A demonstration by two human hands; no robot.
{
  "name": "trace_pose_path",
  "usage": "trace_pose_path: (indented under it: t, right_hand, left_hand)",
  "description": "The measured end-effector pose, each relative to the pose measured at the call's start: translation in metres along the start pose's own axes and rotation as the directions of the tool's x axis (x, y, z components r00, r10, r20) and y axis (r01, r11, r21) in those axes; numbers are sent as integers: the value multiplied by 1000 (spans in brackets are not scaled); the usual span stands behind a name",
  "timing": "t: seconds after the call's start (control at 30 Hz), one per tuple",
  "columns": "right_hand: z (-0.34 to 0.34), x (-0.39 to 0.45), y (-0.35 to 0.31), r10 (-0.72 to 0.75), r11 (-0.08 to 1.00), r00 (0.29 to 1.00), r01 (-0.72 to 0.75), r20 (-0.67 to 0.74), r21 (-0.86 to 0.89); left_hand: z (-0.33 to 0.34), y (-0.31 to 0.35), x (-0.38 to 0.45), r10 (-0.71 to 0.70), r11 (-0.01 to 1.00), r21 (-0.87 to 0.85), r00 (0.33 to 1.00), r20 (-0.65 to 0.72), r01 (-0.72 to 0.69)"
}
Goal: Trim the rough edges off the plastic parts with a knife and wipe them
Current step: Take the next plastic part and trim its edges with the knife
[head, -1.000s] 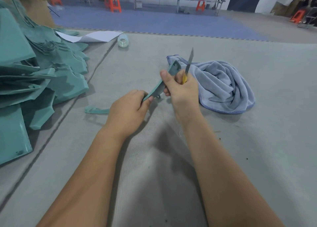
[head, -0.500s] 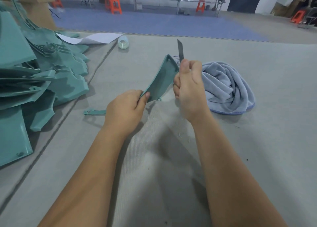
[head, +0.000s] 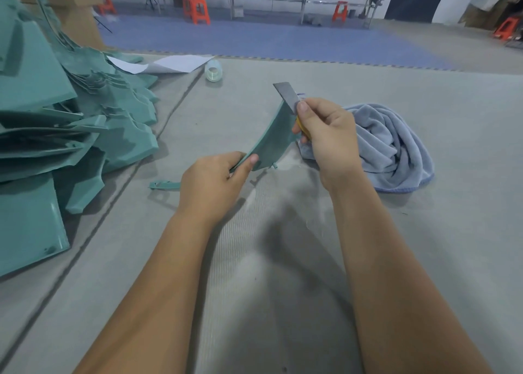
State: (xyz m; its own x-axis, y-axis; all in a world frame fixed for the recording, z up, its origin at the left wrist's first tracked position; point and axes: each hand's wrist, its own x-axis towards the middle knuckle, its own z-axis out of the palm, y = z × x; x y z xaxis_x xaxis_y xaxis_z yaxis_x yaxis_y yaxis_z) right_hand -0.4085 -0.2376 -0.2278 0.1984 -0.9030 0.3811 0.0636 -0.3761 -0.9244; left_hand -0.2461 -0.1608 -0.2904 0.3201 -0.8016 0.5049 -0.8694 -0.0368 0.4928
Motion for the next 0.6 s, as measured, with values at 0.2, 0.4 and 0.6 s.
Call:
trace_pose_path:
  t: [0.2,0.4,0.6]
  right_hand:
    - [-1,-2,1,-15,994,996,24,88,-104]
    - [0,0,-8,-80,994,997,79,-13,-80]
    - [1,-1,-6,-56,982,998,59,23,-180]
  left_hand:
    - [0,-1,1,-8,1000,-26,1000,-19,8]
    - [0,-1,-1,-13,999,-52,1000,-18,12]
    - [-1,-1,-2,-1,998,-57,1000,-9,1]
